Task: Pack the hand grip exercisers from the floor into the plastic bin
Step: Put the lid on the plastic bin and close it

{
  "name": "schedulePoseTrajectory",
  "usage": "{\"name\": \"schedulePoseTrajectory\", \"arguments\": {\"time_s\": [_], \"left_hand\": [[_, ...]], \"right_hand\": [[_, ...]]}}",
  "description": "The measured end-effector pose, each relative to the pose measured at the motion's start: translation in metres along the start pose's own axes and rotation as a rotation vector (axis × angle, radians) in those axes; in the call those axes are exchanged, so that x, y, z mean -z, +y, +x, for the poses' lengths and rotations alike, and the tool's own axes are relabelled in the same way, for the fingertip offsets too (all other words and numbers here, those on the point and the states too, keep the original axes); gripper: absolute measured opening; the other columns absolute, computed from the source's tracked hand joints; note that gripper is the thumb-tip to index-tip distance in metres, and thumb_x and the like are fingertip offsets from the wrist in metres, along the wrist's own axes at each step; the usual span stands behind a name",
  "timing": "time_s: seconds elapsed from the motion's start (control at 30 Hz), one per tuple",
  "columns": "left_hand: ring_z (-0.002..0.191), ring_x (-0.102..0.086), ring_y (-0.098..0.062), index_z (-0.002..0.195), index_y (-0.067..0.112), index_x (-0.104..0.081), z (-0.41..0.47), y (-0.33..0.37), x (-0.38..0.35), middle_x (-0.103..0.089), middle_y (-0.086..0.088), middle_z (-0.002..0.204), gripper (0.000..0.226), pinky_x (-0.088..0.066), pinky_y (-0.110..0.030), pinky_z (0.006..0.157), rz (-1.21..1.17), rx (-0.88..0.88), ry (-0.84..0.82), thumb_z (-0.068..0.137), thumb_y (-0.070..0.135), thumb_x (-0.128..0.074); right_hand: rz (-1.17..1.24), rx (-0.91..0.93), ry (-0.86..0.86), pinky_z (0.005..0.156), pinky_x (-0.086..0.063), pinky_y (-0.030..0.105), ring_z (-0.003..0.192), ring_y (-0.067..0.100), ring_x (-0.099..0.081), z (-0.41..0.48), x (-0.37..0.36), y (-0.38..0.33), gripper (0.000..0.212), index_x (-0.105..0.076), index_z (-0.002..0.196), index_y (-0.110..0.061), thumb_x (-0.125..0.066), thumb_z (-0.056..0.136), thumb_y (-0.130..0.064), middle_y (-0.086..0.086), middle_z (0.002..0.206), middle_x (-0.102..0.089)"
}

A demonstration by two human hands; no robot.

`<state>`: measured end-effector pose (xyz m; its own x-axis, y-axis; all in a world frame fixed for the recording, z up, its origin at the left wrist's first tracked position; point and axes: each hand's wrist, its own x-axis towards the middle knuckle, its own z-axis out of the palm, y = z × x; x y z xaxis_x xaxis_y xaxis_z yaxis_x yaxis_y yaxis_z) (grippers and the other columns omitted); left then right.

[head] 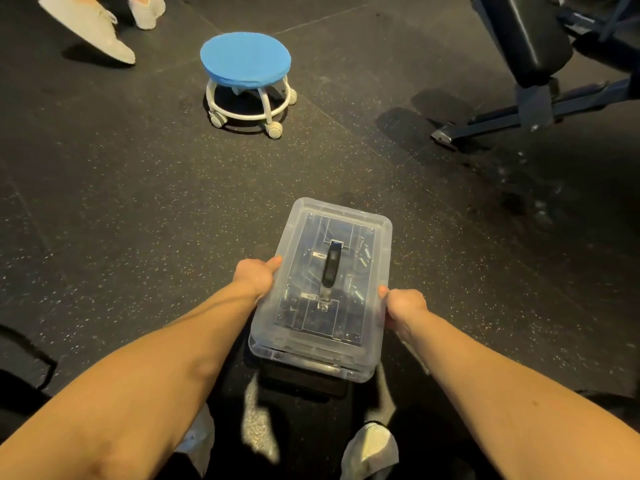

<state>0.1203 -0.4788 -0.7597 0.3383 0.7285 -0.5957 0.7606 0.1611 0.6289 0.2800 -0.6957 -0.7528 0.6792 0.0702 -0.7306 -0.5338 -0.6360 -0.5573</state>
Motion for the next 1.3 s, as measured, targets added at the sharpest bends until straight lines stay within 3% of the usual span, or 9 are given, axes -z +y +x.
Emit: {"name": "schedulePoseTrajectory", "arguments": {"time_s": [0.13,0.3,0.47,0.57,0.63,0.8,1.0,1.2,1.3], "left_hand": [[0.061,-0.052,-0.021,0.069,0.010,-0.060,0.003,-0.010,0.000,-0.061,-0.007,0.072,0.040,-0.044,-0.030,0.068,-0.045,0.007,0.024,0.097,0.039,-0.062],[0.058,-0.052,-0.017,0.078,0.010,-0.070,-0.009,-0.020,0.001,-0.061,-0.004,0.070,0.027,-0.049,-0.027,0.070,-0.084,0.006,0.027,0.094,0.031,-0.068],[0.090,-0.070,-0.031,0.099,0.000,-0.073,-0.009,-0.004,0.014,-0.073,-0.015,0.101,0.032,-0.056,-0.039,0.091,-0.053,0.076,-0.069,0.092,0.031,-0.071],[0.071,-0.062,-0.025,0.091,0.001,-0.066,-0.010,0.009,0.021,-0.067,-0.013,0.085,0.019,-0.056,-0.035,0.060,-0.045,0.174,-0.179,0.097,0.019,-0.064],[0.065,-0.058,-0.020,0.093,0.003,-0.066,-0.007,0.018,0.023,-0.064,-0.010,0.079,0.013,-0.049,-0.028,0.047,-0.028,0.197,-0.215,0.097,0.013,-0.061],[0.101,-0.067,-0.033,0.123,0.001,-0.061,0.011,0.043,0.015,-0.068,-0.014,0.117,0.061,-0.054,-0.041,0.085,-0.040,0.109,-0.206,0.091,0.053,-0.062],[0.121,-0.056,-0.039,0.138,-0.004,-0.051,0.061,0.091,-0.011,-0.056,-0.021,0.137,0.073,-0.039,-0.035,0.086,0.103,-0.070,-0.085,0.096,0.056,-0.050],[0.079,-0.063,-0.029,0.112,0.004,-0.065,0.096,0.112,-0.015,-0.067,-0.015,0.096,0.071,-0.046,-0.033,0.070,0.051,-0.001,-0.208,0.081,0.067,-0.065],[0.090,-0.066,-0.023,0.108,0.010,-0.072,0.124,0.101,-0.015,-0.073,-0.007,0.098,0.082,-0.051,-0.037,0.078,-0.080,0.112,-0.366,0.053,0.069,-0.085]], "right_hand": [[-0.096,-0.013,-0.064,0.085,-0.055,0.062,0.090,0.033,-0.069,-0.005,0.003,-0.007,0.013,-0.067,0.094,0.006,-0.065,0.087,-0.005,0.021,0.095,-0.069],[-0.080,0.036,-0.121,0.087,-0.059,0.052,0.097,0.035,-0.071,-0.001,0.000,0.009,0.026,-0.068,0.112,0.003,-0.064,0.086,0.000,0.021,0.109,-0.071],[-0.138,0.039,-0.118,0.083,-0.061,0.048,0.084,0.025,-0.069,-0.009,0.007,-0.004,0.006,-0.068,0.086,-0.008,-0.067,0.087,-0.002,0.012,0.092,-0.070],[-0.182,-0.050,-0.217,0.074,-0.062,0.040,0.084,0.026,-0.071,-0.001,0.022,-0.025,0.010,-0.069,0.092,0.002,-0.070,0.082,0.006,0.014,0.087,-0.073],[-0.199,-0.021,-0.213,0.072,-0.057,0.035,0.076,0.025,-0.067,0.009,0.023,-0.040,0.011,-0.071,0.091,0.003,-0.076,0.082,-0.002,0.014,0.082,-0.071],[-0.095,0.078,-0.080,0.090,-0.058,0.044,0.099,0.035,-0.070,0.024,-0.003,-0.059,0.065,-0.059,0.127,0.002,-0.077,0.083,-0.042,0.015,0.115,-0.070],[-0.271,0.258,0.033,0.103,-0.043,0.040,0.127,0.038,-0.054,0.050,-0.024,-0.102,0.075,-0.044,0.145,0.000,-0.056,0.095,-0.055,0.018,0.143,-0.053],[-0.284,0.206,-0.075,0.075,-0.055,0.035,0.073,0.027,-0.065,0.083,-0.027,-0.128,0.045,-0.065,0.102,-0.004,-0.071,0.087,-0.046,0.011,0.097,-0.070],[-0.228,0.094,-0.211,0.060,-0.056,0.031,0.064,0.019,-0.068,0.089,-0.015,-0.136,0.041,-0.065,0.110,-0.006,-0.078,0.085,-0.036,0.008,0.086,-0.070]]}}
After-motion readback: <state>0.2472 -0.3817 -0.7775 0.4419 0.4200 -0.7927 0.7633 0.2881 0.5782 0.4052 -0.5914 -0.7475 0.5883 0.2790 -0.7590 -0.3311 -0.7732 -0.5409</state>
